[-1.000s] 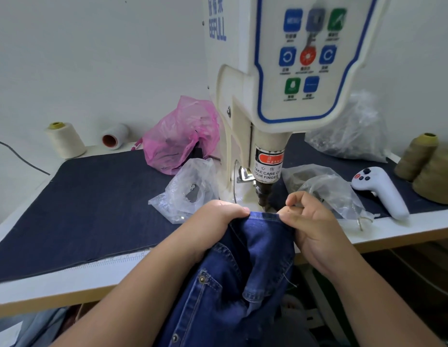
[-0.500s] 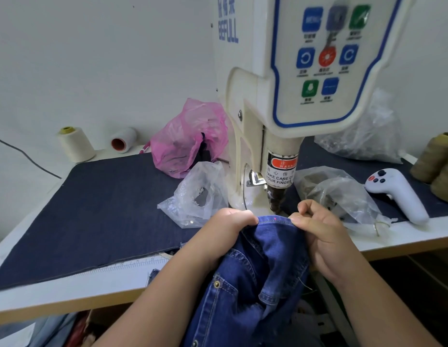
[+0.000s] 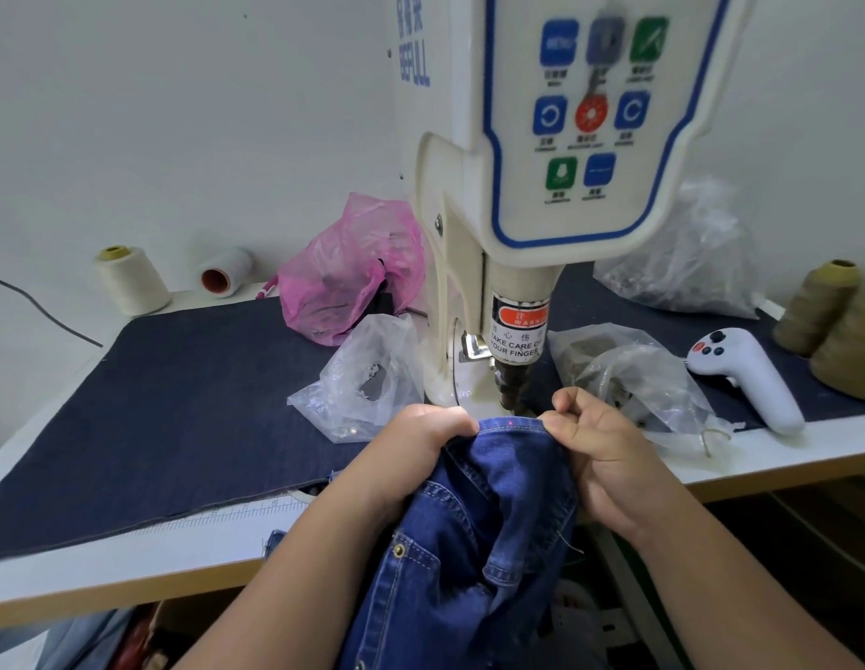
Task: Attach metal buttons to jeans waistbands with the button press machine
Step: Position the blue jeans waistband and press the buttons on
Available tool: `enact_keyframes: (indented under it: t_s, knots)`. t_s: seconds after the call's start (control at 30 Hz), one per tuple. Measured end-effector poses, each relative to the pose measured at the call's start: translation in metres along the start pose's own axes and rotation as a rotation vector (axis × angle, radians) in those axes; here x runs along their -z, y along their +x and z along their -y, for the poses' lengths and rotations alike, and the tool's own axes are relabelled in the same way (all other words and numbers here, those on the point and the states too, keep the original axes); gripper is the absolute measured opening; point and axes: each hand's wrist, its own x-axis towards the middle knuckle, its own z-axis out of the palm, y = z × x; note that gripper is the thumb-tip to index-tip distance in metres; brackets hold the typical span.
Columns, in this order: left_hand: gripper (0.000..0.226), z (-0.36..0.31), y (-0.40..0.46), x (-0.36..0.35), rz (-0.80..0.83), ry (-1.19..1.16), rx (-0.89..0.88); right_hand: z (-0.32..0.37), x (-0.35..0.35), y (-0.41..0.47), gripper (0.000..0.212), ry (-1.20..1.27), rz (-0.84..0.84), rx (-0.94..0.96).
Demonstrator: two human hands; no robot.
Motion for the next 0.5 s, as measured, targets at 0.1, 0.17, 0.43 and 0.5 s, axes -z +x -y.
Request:
enact_keyframes:
  t_s: [0.1,0.17,0.43,0.5]
  knots:
    - [0.030,0.001,-0.004,-0.004,-0.015,0.019,-0.061,0.001,-0.002,-0.004,0.019,-0.036,-0.020,0.032]
    - [0.037,0.005,-0.011,-0.005,-0.031,0.076,-0.142,-0.002,-0.003,-0.011,0.016,-0.113,-0.049,0.088]
    - [0.030,0.011,-0.057,-0.006,-0.003,0.244,-0.528,-0.003,-0.023,-0.060,0.038,-0.239,0.082,0.276]
    - [0.030,0.006,-0.065,-0.005,0.015,0.359,-0.659,0.001,-0.029,-0.067,0.034,-0.264,0.126,0.303]
